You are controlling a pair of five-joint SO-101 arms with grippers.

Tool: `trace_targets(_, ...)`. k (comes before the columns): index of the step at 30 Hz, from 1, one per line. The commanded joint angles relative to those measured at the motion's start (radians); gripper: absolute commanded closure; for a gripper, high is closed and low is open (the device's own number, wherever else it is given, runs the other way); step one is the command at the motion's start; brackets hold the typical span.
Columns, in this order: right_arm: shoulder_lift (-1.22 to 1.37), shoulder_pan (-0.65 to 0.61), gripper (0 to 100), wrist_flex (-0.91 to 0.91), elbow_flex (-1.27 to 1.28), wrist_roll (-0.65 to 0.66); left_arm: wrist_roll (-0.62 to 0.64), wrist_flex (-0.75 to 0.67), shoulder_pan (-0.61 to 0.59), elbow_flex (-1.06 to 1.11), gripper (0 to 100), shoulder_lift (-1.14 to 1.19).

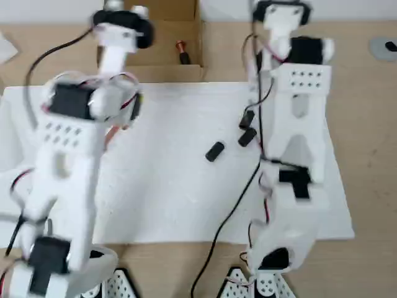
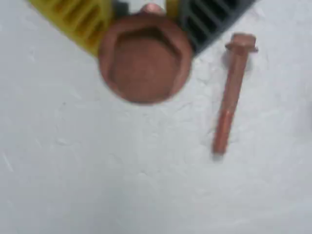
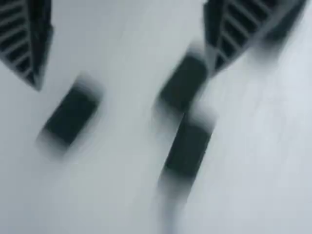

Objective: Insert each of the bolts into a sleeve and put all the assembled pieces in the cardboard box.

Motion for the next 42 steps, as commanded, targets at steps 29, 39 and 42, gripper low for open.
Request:
trace_targets(29, -0.621, -0.286, 74.6, -0.875, 1.316, -0.764, 0.13, -0.453, -0.212, 1.06, 99, -1.029)
trace_targets(39, -0.588, -0.328, 74.6, -0.924, 1.342, -0.763, 0.13, -0.453, -0.216, 1.062, 99, -1.026)
trace_targets(42, -0.518, -0.306, 74.6, -0.922, 1.342, -0.76, 0.13, -0.453, -0.216, 1.062, 99, -1.026)
